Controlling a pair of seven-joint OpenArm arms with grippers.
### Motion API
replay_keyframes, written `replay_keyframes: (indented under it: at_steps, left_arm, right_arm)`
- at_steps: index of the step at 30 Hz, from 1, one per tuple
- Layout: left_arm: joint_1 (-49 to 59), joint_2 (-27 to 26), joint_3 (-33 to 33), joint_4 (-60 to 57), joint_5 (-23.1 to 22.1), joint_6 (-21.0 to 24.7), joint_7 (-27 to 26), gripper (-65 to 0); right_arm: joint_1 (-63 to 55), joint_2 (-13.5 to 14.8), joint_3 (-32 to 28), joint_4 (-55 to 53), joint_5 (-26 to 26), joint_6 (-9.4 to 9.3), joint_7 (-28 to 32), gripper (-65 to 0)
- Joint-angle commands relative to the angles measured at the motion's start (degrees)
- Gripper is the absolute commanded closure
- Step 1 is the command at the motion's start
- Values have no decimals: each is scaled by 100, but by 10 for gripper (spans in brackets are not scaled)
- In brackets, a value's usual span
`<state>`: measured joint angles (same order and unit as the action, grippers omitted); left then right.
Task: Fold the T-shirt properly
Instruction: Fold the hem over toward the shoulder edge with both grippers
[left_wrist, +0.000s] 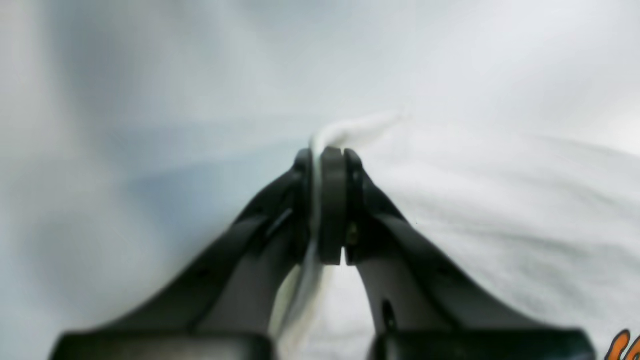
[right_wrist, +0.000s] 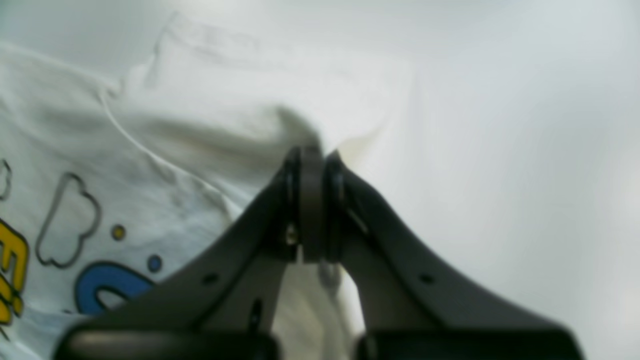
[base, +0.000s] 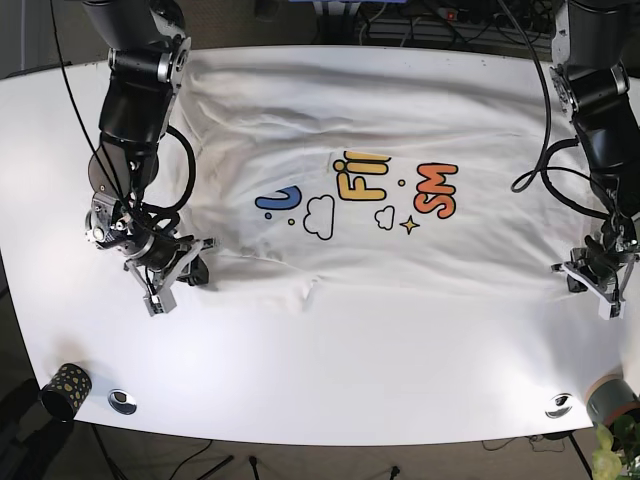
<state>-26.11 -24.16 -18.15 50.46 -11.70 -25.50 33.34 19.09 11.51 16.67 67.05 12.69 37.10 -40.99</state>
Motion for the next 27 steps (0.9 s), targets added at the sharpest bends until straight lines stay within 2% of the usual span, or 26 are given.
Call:
replay_keyframes:
  at_steps: [1,9,17,20,24,27]
  left_arm:
    - [13,-50,-9,409,-56,-31,-86,0]
    - [699,-32,-27,1605,-65,-31,257,0]
    - [1411,-41,-35,2502,-65,-31,266,0]
    - [1683,-41,-264,2721,-65,-39,266,0]
    - [1868,-76,-598,2739,-38,-514,292,0]
    - [1886,-76,-774,2748,-21,-883,565,0]
  right_arm:
    - [12,49,17,438,2,22,-19,0]
    - [-463,76,43,1783,2,74,-793,0]
    - [-1263,58,52,3542,10,83,-1391,0]
    - [-1615,49,52,4122,10,83,-1549,0]
    - [-2160,49,52,4649,10,83,-1558,0]
    - [-2538,40,166,4807,19,83,-1567,0]
